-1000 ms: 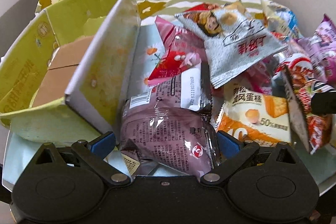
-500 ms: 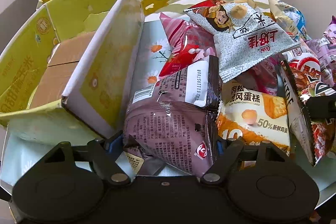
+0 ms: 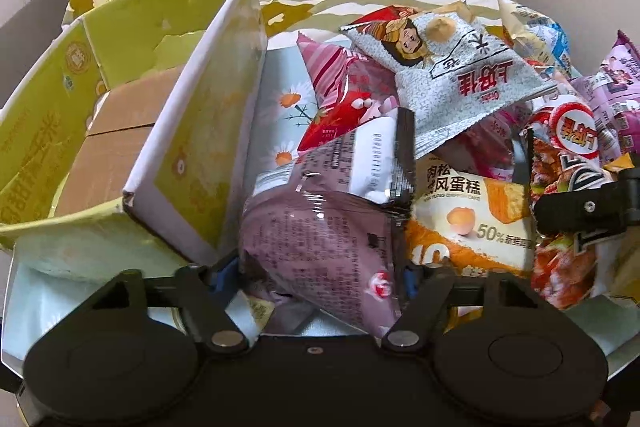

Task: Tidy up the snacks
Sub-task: 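Grasp a purple-brown snack bag with the left tool while the right tool grasps a yellow chip bag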

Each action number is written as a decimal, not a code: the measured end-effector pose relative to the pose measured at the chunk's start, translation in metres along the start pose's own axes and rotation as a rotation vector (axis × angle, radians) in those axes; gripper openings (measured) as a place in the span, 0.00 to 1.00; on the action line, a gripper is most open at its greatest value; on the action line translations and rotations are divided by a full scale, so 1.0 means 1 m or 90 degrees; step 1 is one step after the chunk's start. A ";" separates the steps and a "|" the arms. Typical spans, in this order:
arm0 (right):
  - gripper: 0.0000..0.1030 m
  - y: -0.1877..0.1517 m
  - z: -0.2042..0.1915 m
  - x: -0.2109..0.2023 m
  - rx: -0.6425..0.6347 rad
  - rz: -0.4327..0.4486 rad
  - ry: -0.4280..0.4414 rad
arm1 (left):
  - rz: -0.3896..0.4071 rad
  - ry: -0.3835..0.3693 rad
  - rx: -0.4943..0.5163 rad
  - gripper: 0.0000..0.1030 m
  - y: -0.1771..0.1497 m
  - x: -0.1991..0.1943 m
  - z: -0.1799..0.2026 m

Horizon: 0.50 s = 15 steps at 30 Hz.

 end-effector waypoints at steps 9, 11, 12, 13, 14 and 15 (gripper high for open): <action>0.85 0.002 0.006 -0.023 0.034 0.021 0.002 | 0.026 -0.010 0.009 0.68 0.004 -0.020 0.006; 0.83 0.004 0.005 -0.028 0.034 0.026 0.007 | 0.032 -0.014 0.007 0.68 0.005 -0.029 0.006; 0.82 0.004 0.004 -0.031 0.036 0.029 0.010 | 0.036 -0.016 0.007 0.68 0.007 -0.034 0.006; 0.82 0.005 0.003 -0.035 0.036 0.034 0.014 | 0.040 -0.017 0.006 0.68 0.008 -0.039 0.007; 0.82 0.006 0.001 -0.039 0.034 0.038 0.017 | 0.046 -0.020 0.005 0.68 0.010 -0.044 0.006; 0.82 0.008 -0.001 -0.042 0.032 0.043 0.020 | 0.052 -0.022 0.003 0.68 0.011 -0.049 0.006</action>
Point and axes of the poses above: each gripper's, at about its wrist camera, not at the fingertips, and x roughly the way its jaws point, z to its right, y to its top, the point moved 9 cm from there along x, roughly the way its jaws point, and after that the axes turned 7 degrees about -x, right-handed, at the moved point
